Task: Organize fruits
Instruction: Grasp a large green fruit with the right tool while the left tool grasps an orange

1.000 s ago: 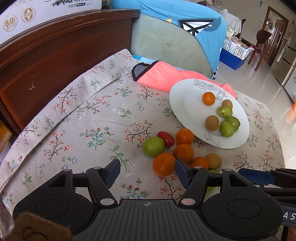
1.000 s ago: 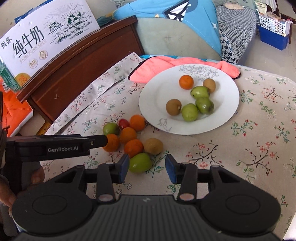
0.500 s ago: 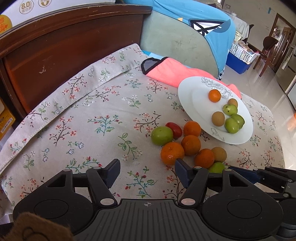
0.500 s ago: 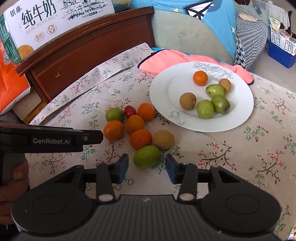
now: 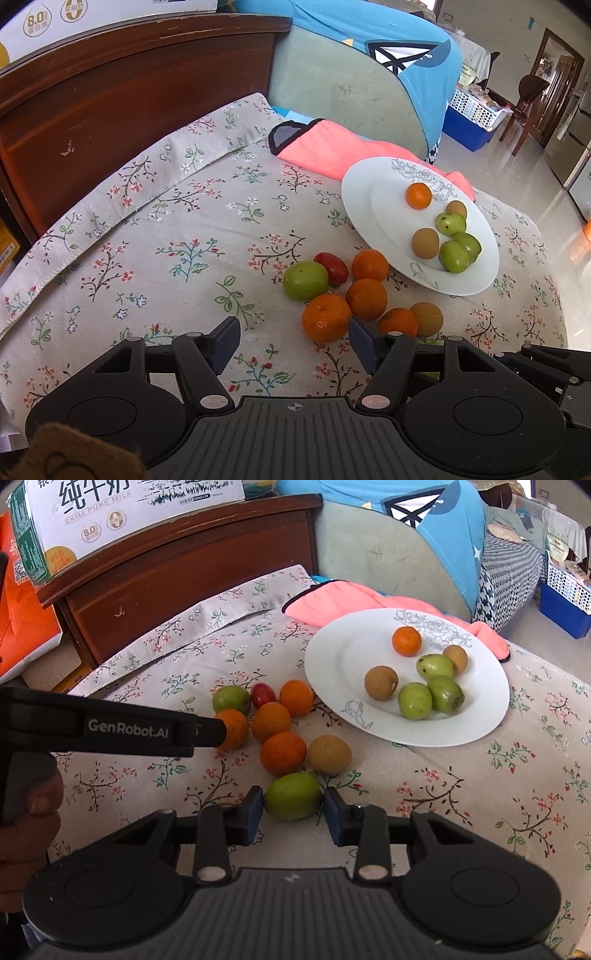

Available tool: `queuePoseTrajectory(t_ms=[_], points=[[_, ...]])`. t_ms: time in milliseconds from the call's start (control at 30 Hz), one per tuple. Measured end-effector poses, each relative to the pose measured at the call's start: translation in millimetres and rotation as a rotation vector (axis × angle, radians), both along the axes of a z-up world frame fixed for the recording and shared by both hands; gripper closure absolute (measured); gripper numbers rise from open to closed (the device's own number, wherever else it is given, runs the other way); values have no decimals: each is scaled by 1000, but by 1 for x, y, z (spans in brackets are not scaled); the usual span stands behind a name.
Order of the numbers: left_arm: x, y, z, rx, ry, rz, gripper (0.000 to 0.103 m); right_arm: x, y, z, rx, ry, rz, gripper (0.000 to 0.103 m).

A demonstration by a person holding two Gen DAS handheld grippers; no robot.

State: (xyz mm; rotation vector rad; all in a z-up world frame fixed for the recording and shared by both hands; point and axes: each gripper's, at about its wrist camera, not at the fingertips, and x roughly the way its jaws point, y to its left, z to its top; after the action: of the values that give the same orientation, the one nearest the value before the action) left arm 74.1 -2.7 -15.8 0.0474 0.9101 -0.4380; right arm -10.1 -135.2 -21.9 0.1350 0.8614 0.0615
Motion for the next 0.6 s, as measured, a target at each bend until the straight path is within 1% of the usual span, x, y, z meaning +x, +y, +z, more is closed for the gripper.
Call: queuePoseTrajectory(t_ms=[367,467,500,533,567,600], points=[[5,-19,-14,42,-3,-26,42,-7,-6,0,23,13,-17,67],[5,-23,-16,52,-23,-45,43,-6,-8,0,32,17,-26,67],[4,-24,-17,56,-31,-53,45,-6,-8,0,34,17,-28,67],[3,-25,-17,59,-40,-61,50,-6,-8,1,35,17,-29,67],[2,-26,-17,62,-50,-67,53,-6,-8,1,36,17,-30,67],[1,-27,-17,65,-58,-79,62,-6,-8,1,36,16,-30,67]])
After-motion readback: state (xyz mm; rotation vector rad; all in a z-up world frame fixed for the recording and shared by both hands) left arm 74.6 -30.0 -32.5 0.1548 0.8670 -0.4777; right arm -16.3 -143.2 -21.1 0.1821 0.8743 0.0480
